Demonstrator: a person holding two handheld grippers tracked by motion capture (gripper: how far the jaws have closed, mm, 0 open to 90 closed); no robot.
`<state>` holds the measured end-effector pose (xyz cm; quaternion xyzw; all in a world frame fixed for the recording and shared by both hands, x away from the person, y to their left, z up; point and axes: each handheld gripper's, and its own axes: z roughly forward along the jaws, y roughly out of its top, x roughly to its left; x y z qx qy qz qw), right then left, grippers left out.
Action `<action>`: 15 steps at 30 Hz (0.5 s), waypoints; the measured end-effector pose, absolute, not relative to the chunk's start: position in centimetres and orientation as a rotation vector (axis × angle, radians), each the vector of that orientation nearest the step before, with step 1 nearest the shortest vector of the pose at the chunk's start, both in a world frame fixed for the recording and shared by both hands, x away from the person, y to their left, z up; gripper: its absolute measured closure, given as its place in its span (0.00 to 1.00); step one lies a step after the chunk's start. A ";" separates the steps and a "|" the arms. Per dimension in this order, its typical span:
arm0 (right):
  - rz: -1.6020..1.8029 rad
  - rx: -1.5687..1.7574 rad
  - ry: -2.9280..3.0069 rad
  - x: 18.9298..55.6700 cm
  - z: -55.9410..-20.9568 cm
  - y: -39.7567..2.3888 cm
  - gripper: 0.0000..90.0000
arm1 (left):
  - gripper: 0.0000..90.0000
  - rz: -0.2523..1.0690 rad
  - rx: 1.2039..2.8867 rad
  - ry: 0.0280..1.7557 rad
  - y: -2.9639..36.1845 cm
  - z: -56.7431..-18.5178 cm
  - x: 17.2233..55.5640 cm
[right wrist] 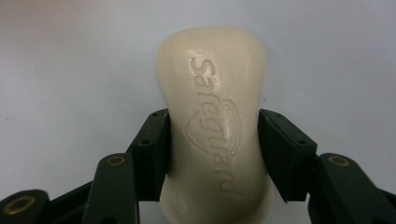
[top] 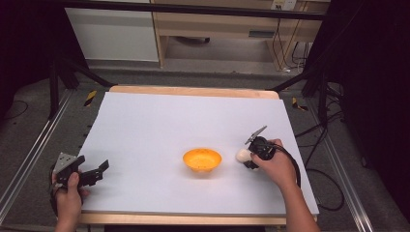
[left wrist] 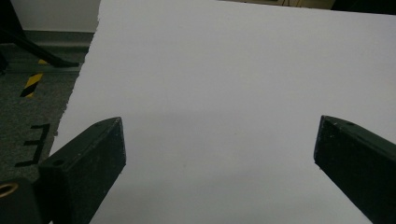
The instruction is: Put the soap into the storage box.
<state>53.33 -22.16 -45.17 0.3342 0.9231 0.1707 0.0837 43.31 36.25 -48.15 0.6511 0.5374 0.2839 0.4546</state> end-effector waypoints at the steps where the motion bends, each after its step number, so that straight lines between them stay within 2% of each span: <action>1: 0.506 0.988 2.758 53.3 -45.2 -22.1 0.51 | 0.02 0.701 1.607 1.326 36.2 -48.1 43.3; 15: 0.524 0.967 2.762 53.2 -45.4 -22.2 0.51 | 0.02 0.698 1.615 1.326 36.2 -48.2 43.4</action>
